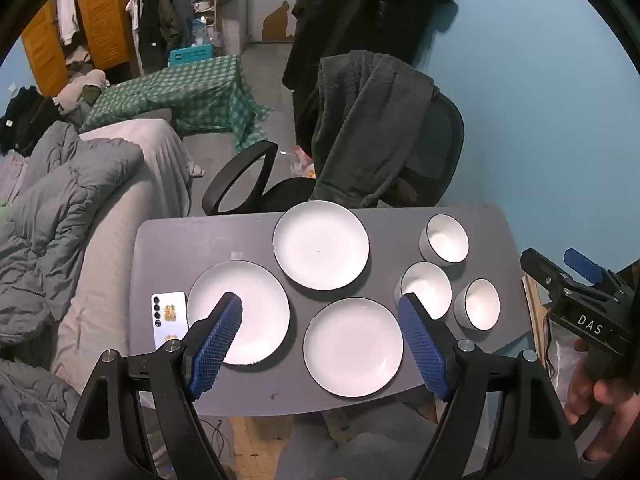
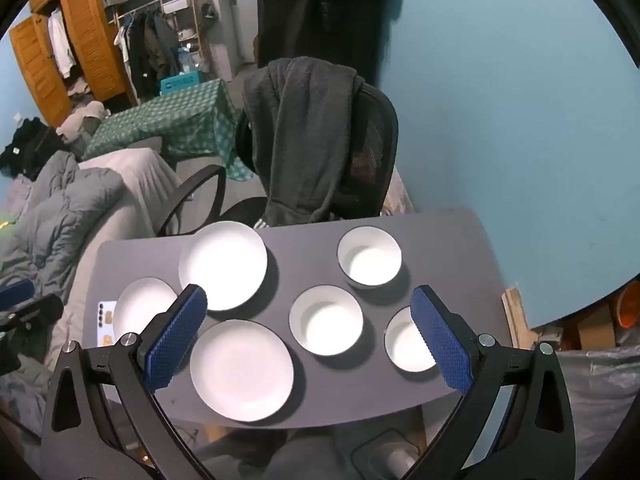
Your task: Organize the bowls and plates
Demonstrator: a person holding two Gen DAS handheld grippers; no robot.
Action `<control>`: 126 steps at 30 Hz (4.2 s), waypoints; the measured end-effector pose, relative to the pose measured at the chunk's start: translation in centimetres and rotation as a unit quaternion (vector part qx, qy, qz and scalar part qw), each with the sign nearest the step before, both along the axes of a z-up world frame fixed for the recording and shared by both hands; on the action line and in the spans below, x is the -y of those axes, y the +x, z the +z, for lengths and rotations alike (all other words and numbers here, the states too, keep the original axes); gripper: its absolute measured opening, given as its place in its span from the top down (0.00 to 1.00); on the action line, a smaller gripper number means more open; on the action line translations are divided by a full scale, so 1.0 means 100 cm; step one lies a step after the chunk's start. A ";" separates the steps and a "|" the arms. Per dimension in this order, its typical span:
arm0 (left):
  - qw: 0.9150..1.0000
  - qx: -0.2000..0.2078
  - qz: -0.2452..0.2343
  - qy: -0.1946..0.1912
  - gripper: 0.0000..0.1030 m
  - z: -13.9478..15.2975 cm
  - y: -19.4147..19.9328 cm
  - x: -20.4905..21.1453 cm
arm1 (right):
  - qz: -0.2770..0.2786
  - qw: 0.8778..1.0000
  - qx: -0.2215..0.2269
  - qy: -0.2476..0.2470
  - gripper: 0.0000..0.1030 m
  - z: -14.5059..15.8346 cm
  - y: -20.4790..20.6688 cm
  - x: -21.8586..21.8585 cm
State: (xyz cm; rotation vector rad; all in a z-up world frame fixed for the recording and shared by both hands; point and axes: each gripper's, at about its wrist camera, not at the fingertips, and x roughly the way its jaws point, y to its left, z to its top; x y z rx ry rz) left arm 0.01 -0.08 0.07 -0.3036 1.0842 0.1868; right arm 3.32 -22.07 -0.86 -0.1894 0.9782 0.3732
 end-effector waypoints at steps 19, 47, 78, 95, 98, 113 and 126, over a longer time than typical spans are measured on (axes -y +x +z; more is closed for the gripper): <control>1.000 -0.001 0.014 -0.018 0.21 -0.003 0.008 -0.006 | -0.001 1.000 -0.002 0.000 0.03 0.003 0.003 0.002; 1.000 -0.002 0.007 -0.023 0.21 -0.006 0.021 -0.012 | 0.001 1.000 -0.009 -0.003 0.03 -0.004 0.011 -0.009; 1.000 -0.002 0.012 -0.026 0.21 -0.005 0.028 -0.015 | 0.004 1.000 -0.011 -0.003 0.03 -0.004 0.015 -0.012; 1.000 0.000 0.010 -0.029 0.21 -0.003 0.019 -0.016 | 0.006 1.000 -0.012 -0.008 0.03 -0.002 0.010 -0.015; 0.999 -0.001 0.010 -0.031 0.21 -0.004 0.018 -0.017 | 0.007 1.000 -0.013 -0.009 0.03 -0.002 0.009 -0.014; 1.000 -0.006 -0.028 -0.010 0.21 -0.038 0.016 -0.017 | 0.010 0.999 -0.021 -0.034 0.04 -0.023 0.012 -0.007; 0.996 -0.039 -0.081 -0.012 0.21 -0.117 0.015 -0.012 | 0.012 0.996 -0.091 -0.018 0.04 -0.083 0.006 0.003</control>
